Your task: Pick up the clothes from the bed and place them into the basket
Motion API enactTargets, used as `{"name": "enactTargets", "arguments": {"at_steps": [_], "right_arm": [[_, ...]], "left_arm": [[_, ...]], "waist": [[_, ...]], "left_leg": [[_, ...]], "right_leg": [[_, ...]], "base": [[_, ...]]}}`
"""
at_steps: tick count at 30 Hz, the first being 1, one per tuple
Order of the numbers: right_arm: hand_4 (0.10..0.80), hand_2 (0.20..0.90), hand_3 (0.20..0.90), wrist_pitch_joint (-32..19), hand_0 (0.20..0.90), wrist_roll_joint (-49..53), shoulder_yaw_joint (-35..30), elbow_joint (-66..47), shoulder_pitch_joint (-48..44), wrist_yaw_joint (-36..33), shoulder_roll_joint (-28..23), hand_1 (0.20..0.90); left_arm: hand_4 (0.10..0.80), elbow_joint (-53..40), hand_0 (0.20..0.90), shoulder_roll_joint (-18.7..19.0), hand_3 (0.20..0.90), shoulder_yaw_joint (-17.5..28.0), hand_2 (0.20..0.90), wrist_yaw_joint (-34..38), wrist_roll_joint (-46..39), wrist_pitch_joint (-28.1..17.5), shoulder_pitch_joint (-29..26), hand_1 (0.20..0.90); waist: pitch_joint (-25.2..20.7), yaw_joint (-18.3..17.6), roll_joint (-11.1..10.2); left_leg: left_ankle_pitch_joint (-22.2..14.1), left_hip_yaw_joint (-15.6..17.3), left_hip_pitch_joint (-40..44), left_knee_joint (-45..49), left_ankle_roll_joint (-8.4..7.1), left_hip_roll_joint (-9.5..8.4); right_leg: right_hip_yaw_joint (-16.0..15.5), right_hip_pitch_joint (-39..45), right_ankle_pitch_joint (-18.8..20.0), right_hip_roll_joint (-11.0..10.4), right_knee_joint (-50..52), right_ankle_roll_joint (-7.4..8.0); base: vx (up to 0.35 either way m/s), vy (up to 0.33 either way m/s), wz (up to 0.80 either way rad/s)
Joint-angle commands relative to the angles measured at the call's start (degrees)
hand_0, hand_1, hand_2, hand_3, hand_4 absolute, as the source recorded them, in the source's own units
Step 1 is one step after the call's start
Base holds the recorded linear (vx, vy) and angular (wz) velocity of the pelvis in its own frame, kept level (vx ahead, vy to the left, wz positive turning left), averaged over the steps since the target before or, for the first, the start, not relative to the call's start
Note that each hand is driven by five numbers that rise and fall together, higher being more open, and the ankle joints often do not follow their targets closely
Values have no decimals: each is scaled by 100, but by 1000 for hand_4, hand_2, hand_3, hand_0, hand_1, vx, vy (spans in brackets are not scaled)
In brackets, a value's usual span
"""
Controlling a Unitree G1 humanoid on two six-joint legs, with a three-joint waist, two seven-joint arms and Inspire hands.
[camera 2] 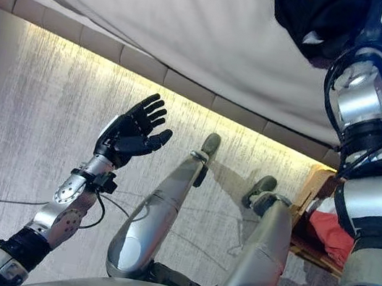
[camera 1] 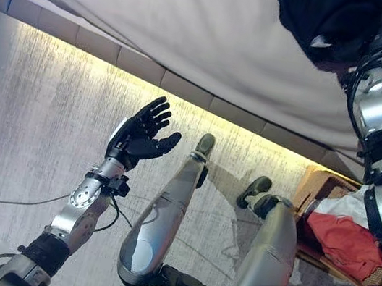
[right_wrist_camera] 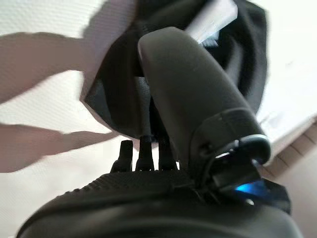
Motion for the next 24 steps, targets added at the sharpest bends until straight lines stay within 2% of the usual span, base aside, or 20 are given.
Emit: {"name": "enactTargets", "arguments": {"at_steps": [1,4,7,8,9,14,19,24], "right_arm": [[800,900,900,-101,900,135,641,-14,-984,-62,-768,900],[800,900,900,-82,900,430,760,145,-1160,-37,-795,900],[800,900,900,-328,900,1660,670,186,-1258,263,-753,900],[605,733,705,-588,733,2342,461,181,-1211,661,-639,733],[100,300,200,-704,300,2587,408,184,-1193,712,-589,300],[100,300,200,-1635,300,2964,-33,637,-1092,1208,-461,300],[100,300,200,-1859,300,2821,-151,739,-1088,1171,-510,300],[100,300,200,-1868,300,2862,-253,696,-1004,1049,-595,300]], "left_arm": [[800,-889,900,178,900,179,900,91,-177,-637,231,900],[800,-1024,900,281,900,274,900,83,-176,-671,302,900],[800,-1199,900,420,900,432,900,185,-213,-618,309,900],[800,-1219,900,415,900,519,900,151,-268,-574,314,900],[800,-1243,900,414,900,561,900,140,-282,-539,309,900],[800,-1239,900,498,900,707,900,65,-497,-390,203,900],[800,-1229,900,565,900,745,900,-71,-549,-419,276,900],[800,-1193,900,605,900,749,900,-164,-533,-550,395,900]], "waist": [[-277,264,375],[-277,327,379],[-277,368,350],[-277,373,380],[-277,376,386],[-277,370,420],[-277,395,382],[-277,383,333]], "left_leg": [[-1142,185,-357,990,466,-240],[-1183,180,-687,1219,519,-282],[-1224,175,-1112,1528,578,-299],[-1232,217,-1246,1628,578,-311],[-1237,229,-1311,1696,566,-330],[-1352,281,-1480,2064,564,-356],[-1444,257,-1470,2246,559,-331],[-1472,240,-1243,2173,534,-288]], "right_leg": [[-206,-94,-369,438,422,-201],[-191,-391,-408,452,605,-213],[-195,-782,-458,429,925,-200],[-191,-903,-501,427,1053,-219],[-167,-959,-525,435,1120,-218],[-115,-1119,-667,454,1459,-231],[-157,-1062,-693,462,1536,-221],[-200,-840,-670,474,1438,-202]], "base": [[-3,-11,13],[-25,-41,9],[-49,-47,3],[-43,11,2],[-51,15,1],[-19,3,-2],[6,-26,-26],[8,-36,18]]}}
